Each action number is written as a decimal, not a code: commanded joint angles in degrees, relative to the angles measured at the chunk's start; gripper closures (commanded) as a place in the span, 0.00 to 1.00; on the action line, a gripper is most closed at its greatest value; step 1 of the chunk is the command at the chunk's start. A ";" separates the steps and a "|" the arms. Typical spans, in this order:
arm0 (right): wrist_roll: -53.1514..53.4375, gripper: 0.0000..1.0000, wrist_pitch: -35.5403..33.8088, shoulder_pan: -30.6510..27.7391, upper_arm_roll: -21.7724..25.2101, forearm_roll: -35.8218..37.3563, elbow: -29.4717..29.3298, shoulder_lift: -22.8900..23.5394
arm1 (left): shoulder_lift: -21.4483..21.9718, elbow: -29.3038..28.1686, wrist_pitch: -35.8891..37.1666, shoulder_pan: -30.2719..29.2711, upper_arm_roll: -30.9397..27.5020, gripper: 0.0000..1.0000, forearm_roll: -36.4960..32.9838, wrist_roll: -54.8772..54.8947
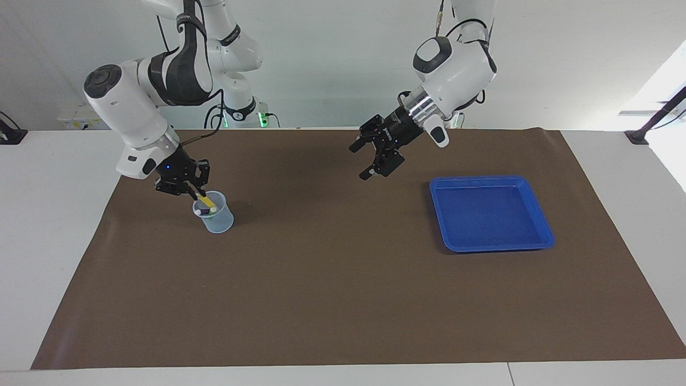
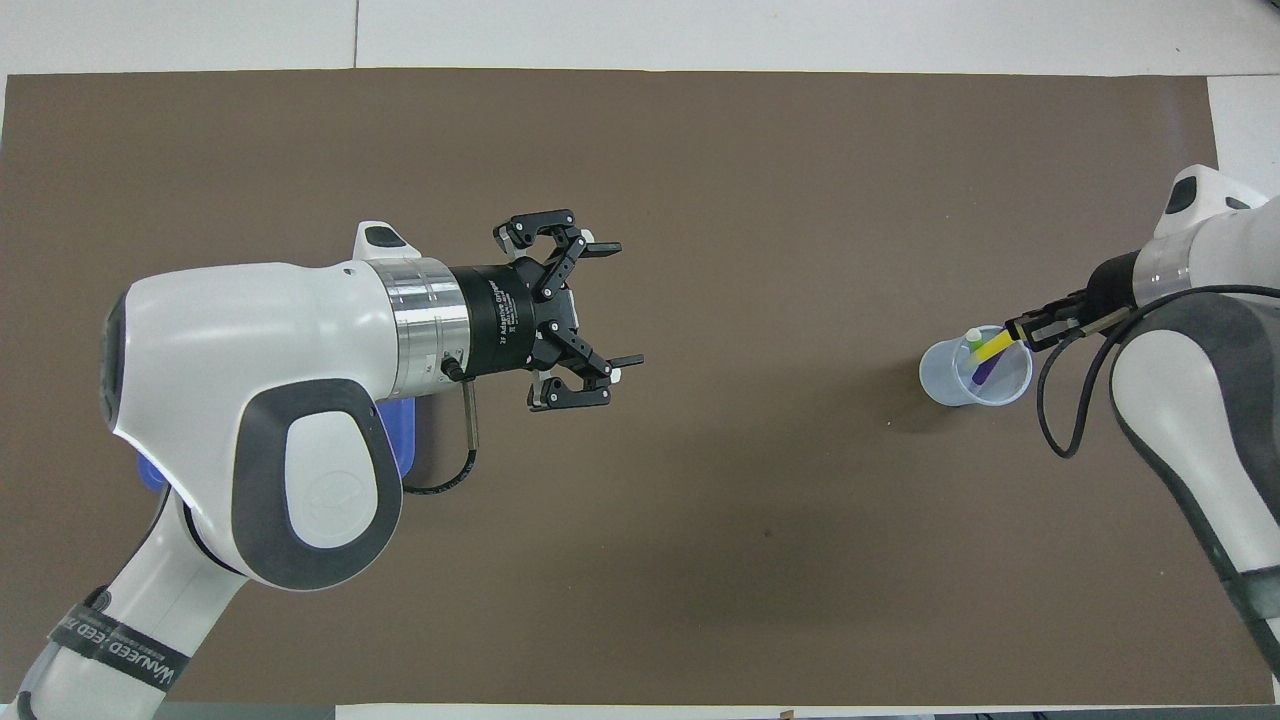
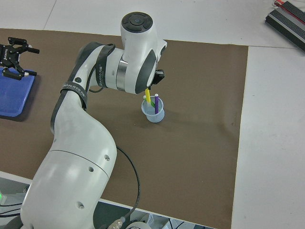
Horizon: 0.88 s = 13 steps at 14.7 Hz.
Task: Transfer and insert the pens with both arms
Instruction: 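Insert the yellow pen into the cup while the left gripper withdraws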
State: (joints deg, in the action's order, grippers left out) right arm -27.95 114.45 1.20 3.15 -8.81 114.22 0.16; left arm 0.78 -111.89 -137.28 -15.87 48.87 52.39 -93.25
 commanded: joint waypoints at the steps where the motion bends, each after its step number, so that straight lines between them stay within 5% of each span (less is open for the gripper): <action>1: -1.14 0.28 -0.44 -1.02 -0.43 2.30 0.05 -1.22 | 3.78 -4.29 0.86 5.39 -7.97 0.00 -2.19 7.26; 2: -0.97 0.00 -1.84 -1.11 -0.34 2.30 -1.18 -1.48 | 4.14 -5.00 3.48 6.63 -10.52 0.00 -4.46 9.73; 9: 7.99 0.00 -25.38 0.56 -0.86 8.01 -22.18 -1.21 | 4.15 -0.02 31.69 10.95 -33.99 0.00 -30.03 47.41; 13: 13.44 0.00 -29.01 0.91 -1.13 8.37 -22.20 -2.18 | 2.48 9.47 42.77 11.13 -39.11 0.00 -39.97 69.13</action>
State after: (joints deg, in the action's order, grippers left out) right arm -16.82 86.40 2.21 2.35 -1.66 92.32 -2.47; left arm 4.24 -107.84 -99.71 -6.60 11.73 17.23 -31.55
